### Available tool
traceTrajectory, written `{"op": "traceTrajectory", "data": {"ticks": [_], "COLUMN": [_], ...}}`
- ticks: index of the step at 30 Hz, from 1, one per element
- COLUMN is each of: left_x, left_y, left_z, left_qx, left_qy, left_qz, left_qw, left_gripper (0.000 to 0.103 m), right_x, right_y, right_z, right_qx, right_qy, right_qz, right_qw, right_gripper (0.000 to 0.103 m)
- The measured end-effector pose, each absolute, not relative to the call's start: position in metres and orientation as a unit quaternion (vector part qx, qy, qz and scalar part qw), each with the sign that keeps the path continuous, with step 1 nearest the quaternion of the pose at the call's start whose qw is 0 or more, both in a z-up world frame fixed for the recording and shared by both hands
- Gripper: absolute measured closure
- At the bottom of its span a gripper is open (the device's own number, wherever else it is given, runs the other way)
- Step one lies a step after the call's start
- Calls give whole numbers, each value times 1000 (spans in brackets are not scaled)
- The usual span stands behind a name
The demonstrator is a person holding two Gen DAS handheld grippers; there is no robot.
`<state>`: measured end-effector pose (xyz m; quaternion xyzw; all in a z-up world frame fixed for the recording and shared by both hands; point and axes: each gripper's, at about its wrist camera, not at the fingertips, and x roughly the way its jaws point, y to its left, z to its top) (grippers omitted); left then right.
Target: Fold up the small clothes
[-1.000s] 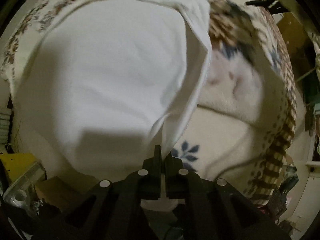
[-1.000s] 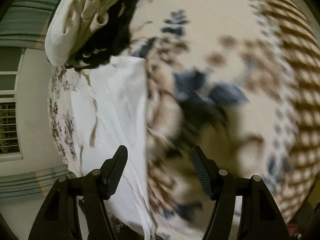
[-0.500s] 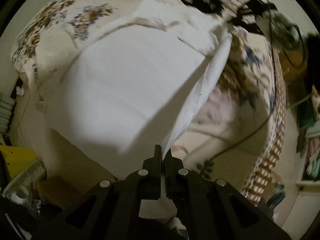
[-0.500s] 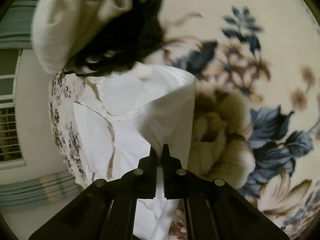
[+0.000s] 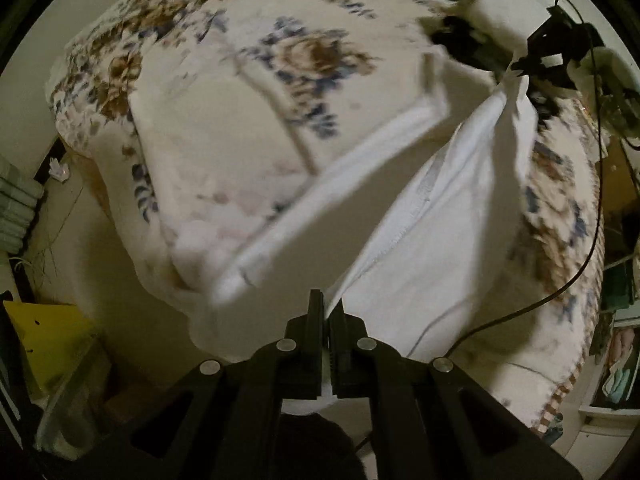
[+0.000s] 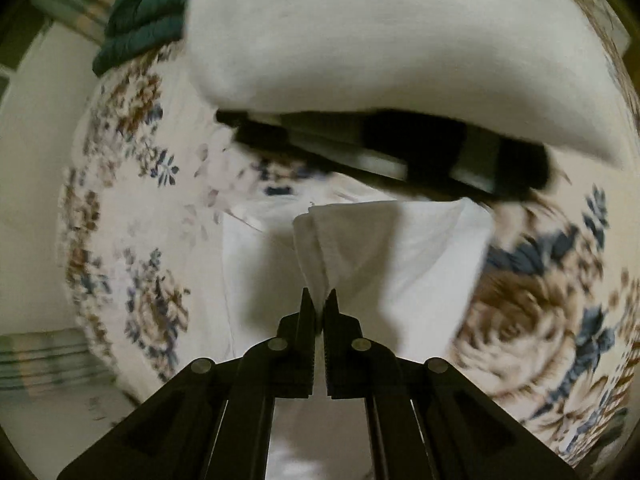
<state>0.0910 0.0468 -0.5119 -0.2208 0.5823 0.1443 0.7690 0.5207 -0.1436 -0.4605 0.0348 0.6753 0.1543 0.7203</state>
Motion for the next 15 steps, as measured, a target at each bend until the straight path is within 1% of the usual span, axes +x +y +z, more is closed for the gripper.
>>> {"op": "traceTrajectory", "data": {"ticks": [5, 6, 8, 9, 10, 11, 12, 13, 14, 15], "left_x": [96, 98, 98, 97, 95, 93, 89, 85, 82, 79], "left_y": [86, 94, 106, 114, 120, 126, 131, 134, 138, 143], "left_z": [-571, -583, -601, -607, -610, -609, -605, -600, -595, -589], "left_qx": [-241, -240, -254, -270, -283, -293, -298, -300, -304, -311], "left_qy": [612, 621, 629, 633, 636, 635, 632, 628, 626, 624], "left_qz": [129, 130, 124, 118, 114, 115, 118, 120, 122, 125], "left_qw": [742, 735, 724, 715, 709, 705, 706, 708, 708, 706], "left_gripper": [101, 99, 97, 93, 90, 84, 80, 80, 79, 78], "right_x": [525, 526, 527, 528, 530, 531, 532, 530, 528, 526], "right_y": [-78, -68, -61, -58, -58, -61, -64, -73, -79, -88], "right_z": [-504, -513, -525, -530, -533, -533, -533, -527, -521, -513], "right_qx": [-21, -30, -37, -39, -32, -17, 0, 28, 47, 67], "right_qy": [681, 681, 686, 689, 693, 700, 707, 711, 709, 706], "right_qz": [120, 109, 105, 104, 104, 108, 113, 118, 122, 128], "right_qw": [722, 724, 719, 716, 713, 705, 698, 692, 692, 693], "right_gripper": [100, 100, 100, 100, 97, 89, 75, 65, 50, 44]}}
